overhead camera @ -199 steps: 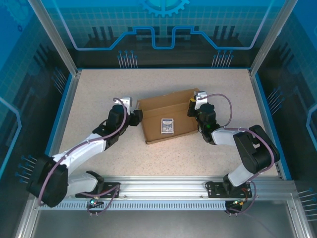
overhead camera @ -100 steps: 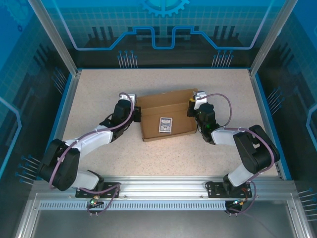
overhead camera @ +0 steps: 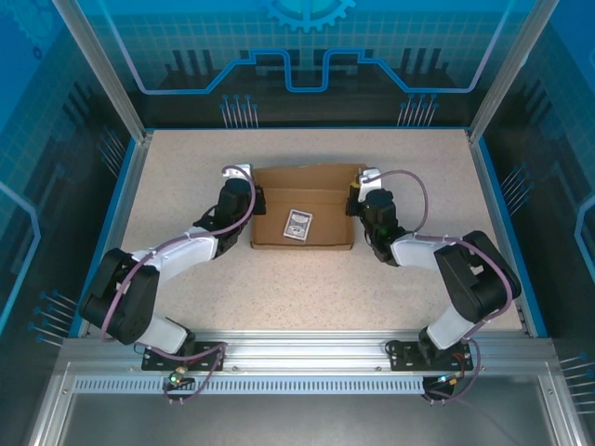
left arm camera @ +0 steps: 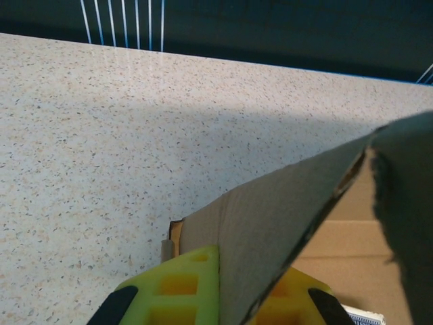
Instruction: Fold the paper box
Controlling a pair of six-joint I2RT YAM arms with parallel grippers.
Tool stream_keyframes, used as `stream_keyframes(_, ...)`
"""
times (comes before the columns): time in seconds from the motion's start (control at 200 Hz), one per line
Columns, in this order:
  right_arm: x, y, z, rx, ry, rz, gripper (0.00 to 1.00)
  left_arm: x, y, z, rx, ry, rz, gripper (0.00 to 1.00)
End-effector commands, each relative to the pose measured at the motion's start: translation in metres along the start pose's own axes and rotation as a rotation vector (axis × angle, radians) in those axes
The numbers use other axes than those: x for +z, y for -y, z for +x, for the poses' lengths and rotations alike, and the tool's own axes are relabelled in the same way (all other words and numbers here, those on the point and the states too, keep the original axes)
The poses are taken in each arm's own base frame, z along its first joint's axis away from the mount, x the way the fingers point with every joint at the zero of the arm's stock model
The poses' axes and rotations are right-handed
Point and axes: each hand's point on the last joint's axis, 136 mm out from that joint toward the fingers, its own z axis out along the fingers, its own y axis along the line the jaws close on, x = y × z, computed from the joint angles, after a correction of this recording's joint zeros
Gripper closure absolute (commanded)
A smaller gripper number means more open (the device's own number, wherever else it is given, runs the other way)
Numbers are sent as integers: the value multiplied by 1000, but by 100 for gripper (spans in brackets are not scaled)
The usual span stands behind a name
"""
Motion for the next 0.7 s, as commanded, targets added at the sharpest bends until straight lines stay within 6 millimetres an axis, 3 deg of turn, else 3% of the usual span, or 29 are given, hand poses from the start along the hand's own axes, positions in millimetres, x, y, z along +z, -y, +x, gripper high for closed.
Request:
stream_keyframes(0.0,-1,-23,42,-45,-139,-59,95,1,-5,-11,-22,59,-48,100)
stream_keyframes(0.23,-2,-24,46,-44,-155,-48,95,-5,-7,18,-38,46,-83,100)
stream_keyframes(0.695,-13,-23,82,-65,-199,-46,94,-24,-12,72,11,36,-76,100)
